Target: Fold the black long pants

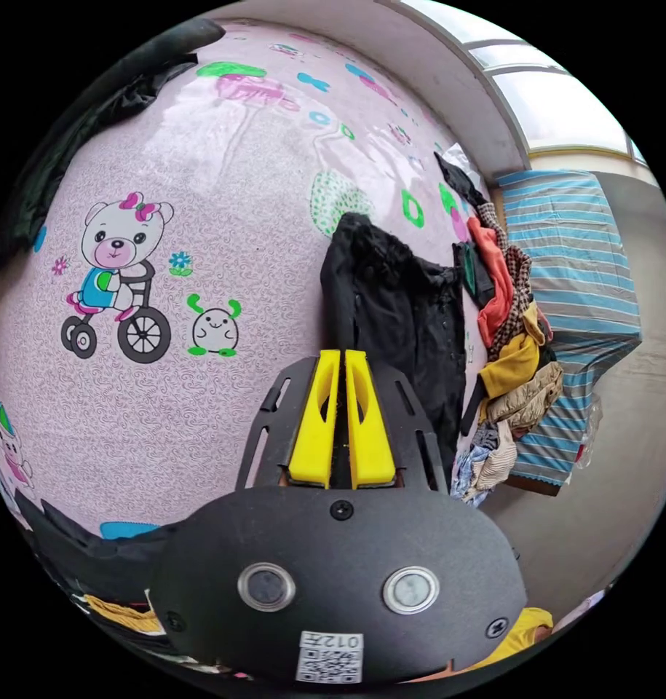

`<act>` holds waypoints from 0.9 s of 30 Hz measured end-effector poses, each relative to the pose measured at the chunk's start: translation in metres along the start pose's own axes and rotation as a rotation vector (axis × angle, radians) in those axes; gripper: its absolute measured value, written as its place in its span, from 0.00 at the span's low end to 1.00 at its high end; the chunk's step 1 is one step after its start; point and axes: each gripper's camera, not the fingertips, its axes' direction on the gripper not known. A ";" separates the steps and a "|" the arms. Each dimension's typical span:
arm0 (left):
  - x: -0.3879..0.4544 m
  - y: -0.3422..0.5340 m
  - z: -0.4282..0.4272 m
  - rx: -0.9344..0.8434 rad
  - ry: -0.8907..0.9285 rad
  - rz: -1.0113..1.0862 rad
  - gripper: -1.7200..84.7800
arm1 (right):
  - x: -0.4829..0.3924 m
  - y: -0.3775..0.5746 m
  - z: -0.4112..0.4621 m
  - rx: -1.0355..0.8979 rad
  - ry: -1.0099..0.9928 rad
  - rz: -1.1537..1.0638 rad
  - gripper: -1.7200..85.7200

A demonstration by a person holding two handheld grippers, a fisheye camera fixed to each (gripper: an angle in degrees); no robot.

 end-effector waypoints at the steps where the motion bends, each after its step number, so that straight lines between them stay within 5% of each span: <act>1: 0.014 -0.004 -0.003 -0.003 -0.001 0.002 0.03 | -0.008 0.016 -0.019 0.054 0.004 -0.002 0.02; 8: 0.143 -0.032 0.010 -0.001 -0.053 0.063 0.02 | -0.031 0.119 -0.111 0.249 0.021 0.046 0.02; 16: 0.334 -0.063 0.175 -0.137 -0.366 0.256 0.02 | 0.003 0.253 -0.215 0.477 0.031 0.257 0.02; 21: 0.361 -0.067 0.274 -0.244 -0.544 0.260 0.02 | 0.027 0.291 -0.237 0.517 -0.012 0.345 0.02; 27: 0.366 -0.082 0.284 -0.282 -0.577 0.245 0.03 | 0.002 0.314 -0.259 0.505 -0.057 0.322 0.02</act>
